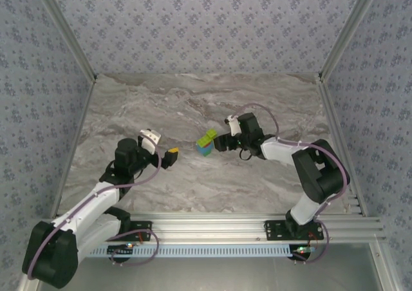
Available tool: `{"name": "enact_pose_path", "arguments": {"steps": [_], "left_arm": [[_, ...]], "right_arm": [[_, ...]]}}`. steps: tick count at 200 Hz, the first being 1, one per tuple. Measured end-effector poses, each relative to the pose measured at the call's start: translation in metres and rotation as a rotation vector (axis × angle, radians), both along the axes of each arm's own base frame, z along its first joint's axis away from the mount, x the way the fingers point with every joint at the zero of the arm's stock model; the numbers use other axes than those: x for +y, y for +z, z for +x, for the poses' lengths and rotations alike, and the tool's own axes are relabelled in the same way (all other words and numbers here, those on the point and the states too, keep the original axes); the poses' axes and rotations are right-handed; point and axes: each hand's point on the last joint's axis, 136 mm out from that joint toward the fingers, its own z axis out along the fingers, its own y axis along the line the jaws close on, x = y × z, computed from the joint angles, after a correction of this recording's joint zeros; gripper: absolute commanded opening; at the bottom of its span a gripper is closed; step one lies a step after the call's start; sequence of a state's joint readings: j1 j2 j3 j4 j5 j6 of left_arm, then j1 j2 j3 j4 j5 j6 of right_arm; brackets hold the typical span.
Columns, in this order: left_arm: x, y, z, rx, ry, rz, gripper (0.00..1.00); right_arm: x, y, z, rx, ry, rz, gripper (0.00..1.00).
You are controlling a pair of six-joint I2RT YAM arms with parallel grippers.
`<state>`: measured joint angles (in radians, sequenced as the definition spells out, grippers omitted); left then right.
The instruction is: Assemble a carrot with lego
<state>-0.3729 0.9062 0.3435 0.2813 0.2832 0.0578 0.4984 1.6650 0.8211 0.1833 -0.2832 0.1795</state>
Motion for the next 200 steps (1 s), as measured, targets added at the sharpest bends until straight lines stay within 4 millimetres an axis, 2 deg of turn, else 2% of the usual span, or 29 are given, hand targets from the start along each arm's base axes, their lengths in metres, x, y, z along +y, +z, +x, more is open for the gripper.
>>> {"name": "enact_pose_path", "arguments": {"steps": [58,101,200], "left_arm": [[0.0,0.0,0.0,0.004,0.002,-0.005,0.97],[0.0,0.0,0.0,0.003,0.003,-0.005,0.98],[0.001,0.0,0.001,0.002,0.01,-0.003,0.97]], "right_arm": [[-0.001,-0.009,0.015,0.019,-0.033,-0.046,0.77],[0.001,-0.005,0.032,0.005,-0.054,-0.053,0.77],[0.011,-0.002,0.055,0.001,-0.062,-0.056,0.77]]}}
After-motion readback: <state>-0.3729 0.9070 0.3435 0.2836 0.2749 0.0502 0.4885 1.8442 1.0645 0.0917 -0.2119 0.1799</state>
